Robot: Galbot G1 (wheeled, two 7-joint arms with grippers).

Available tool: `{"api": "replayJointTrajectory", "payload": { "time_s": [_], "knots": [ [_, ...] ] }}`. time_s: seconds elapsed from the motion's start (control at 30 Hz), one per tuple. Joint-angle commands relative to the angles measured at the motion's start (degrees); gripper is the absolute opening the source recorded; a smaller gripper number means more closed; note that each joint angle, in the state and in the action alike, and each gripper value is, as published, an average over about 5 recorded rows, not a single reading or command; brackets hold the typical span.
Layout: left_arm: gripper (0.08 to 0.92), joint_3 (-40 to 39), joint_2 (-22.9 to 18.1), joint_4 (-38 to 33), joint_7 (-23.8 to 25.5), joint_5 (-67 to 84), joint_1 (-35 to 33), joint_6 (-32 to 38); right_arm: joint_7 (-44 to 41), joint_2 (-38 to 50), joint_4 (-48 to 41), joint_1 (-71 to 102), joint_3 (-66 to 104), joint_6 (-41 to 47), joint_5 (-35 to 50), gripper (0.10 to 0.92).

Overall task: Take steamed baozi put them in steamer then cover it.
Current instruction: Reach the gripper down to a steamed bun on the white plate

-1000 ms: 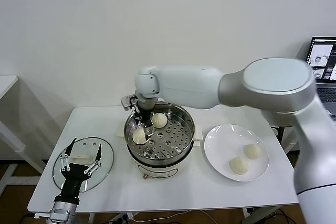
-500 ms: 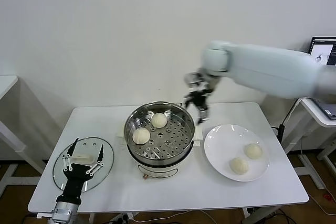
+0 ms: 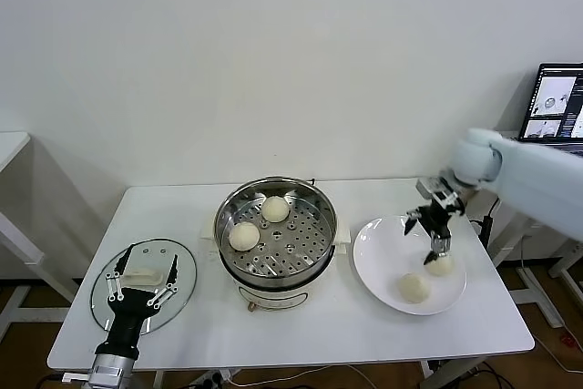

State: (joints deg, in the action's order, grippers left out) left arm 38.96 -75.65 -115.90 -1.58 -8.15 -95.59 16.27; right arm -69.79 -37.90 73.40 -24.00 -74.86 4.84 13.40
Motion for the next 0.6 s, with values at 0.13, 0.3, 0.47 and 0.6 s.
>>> {"api": "replayJointTrajectory", "payload": {
  "time_s": [0.13,0.3,0.47,0.6],
  "knots": [
    [0.823,0.00,-0.02,0.57,0.00,-0.01,0.16,-0.03,4.83,1.59,-2.24,14.47,7.16,0.48,-3.08,0.823],
    [0.823,-0.04,-0.08,0.68,0.00,0.00,0.21,-0.06,5.54,0.51,-2.53,14.80,7.17,0.99,-3.24,0.823],
    [0.823,0.05,-0.13,0.78,0.00,-0.01,0.07,0.11,5.85,-0.11,-2.92,15.13,7.21,1.24,-4.25,0.823],
    [0.823,0.12,-0.15,0.85,-0.02,0.00,0.08,0.17,6.17,-0.43,-3.35,15.28,7.77,1.26,-4.55,0.815]
  ]
}}
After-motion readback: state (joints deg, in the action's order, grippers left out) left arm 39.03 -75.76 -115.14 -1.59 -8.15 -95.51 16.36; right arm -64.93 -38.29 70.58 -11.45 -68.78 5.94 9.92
